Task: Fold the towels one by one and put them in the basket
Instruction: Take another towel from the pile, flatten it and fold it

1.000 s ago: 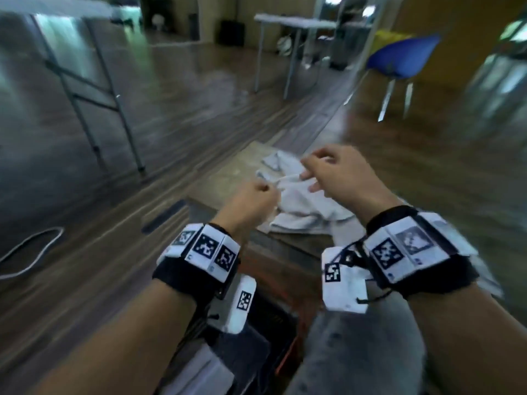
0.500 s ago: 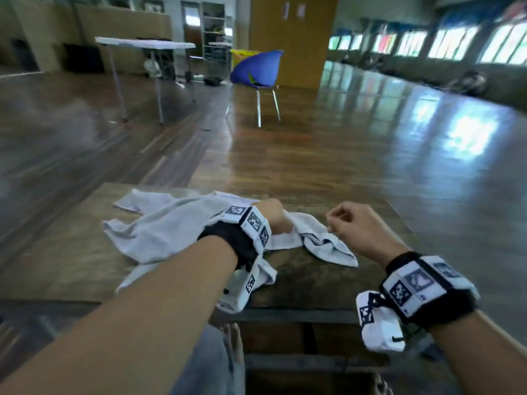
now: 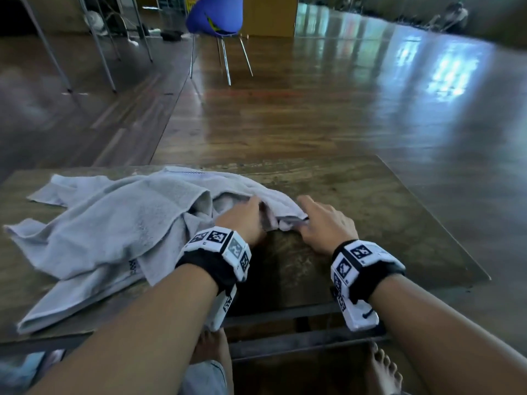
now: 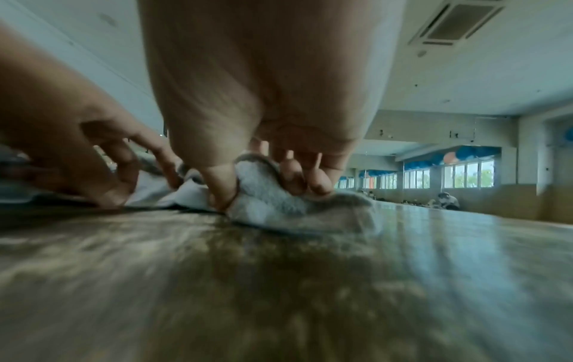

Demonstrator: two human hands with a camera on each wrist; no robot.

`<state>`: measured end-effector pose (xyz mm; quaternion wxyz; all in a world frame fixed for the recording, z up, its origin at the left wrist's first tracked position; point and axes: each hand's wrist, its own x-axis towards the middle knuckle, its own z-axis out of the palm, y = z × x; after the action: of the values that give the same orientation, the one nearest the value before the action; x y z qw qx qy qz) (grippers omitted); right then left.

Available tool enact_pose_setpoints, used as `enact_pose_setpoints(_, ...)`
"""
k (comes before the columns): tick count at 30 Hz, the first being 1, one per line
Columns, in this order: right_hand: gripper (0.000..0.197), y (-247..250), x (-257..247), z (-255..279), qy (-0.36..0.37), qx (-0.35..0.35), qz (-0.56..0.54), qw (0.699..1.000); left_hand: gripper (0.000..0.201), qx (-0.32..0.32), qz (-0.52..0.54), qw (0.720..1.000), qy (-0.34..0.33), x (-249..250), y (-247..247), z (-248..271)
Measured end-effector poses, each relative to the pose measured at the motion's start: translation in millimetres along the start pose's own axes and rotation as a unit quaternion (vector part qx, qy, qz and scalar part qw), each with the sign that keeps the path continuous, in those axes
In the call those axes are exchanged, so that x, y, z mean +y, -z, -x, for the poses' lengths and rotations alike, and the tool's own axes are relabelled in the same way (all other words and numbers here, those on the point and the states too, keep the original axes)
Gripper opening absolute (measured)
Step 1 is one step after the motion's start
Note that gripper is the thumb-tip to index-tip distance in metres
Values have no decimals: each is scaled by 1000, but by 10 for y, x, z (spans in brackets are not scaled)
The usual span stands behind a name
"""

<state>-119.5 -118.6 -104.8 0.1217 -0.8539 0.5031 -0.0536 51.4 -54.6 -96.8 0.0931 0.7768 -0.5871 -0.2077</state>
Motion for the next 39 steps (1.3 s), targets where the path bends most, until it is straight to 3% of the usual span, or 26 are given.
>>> enact_pose_setpoints(2,22,111,17,-54,-39,41,-5,998,29,9,-14,1000,18,-42,76,24)
enact_pose_setpoints(4,21,317,108,-90,-105,90,-73,988,32,47,-48,996,54,-91,174,72)
enact_pose_setpoints(9,20,702,395,-21,-176,245,-224,927,33,215,-8,968,130,-256,384,188)
enact_pose_setpoints(11,27,754,524,35,-223,303,-344,860,38,267,14,945,188,-291,457,215)
enact_pose_setpoints(12,33,786,584,64,-242,323,-430,808,43,276,19,936,217,-291,496,229)
enact_pose_setpoints(14,36,848,727,124,-251,340,-574,701,56,252,41,929,267,-294,525,253)
enact_pose_setpoints(15,35,854,801,151,-242,336,-602,682,63,234,44,930,280,-280,509,254)
enact_pose_setpoints(16,33,860,855,185,-237,322,-589,702,69,222,34,935,276,-243,486,248)
enact_pose_setpoints(18,28,818,946,242,-233,268,-469,809,66,229,-23,947,223,-92,417,206)
enact_pose_setpoints(20,20,740,1020,283,-209,202,-365,884,50,230,-83,962,123,127,314,142)
enact_pose_setpoints(22,14,682,1043,316,-169,166,-325,916,39,136,-113,984,35,338,159,88)
enact_pose_setpoints(25,15,653,1034,362,-107,166,-239,951,40,2,-166,986,-13,494,-96,38)
enact_pose_setpoints(28,10,638,981,378,-101,199,-214,951,22,28,-164,986,-23,575,-104,-41)
enact_pose_setpoints(31,5,716,917,343,-101,228,-233,940,23,56,-11,998,-23,667,43,-152)
enact_pose_setpoints(34,35,802,854,287,-70,237,-321,914,30,70,181,981,-22,798,110,-207)
enact_pose_setpoints(37,59,874,741,319,21,179,-461,869,40,69,350,934,-16,939,122,-215)
enact_pose_setpoints(39,59,878,691,367,49,121,-471,873,46,71,509,858,14,995,150,-197)
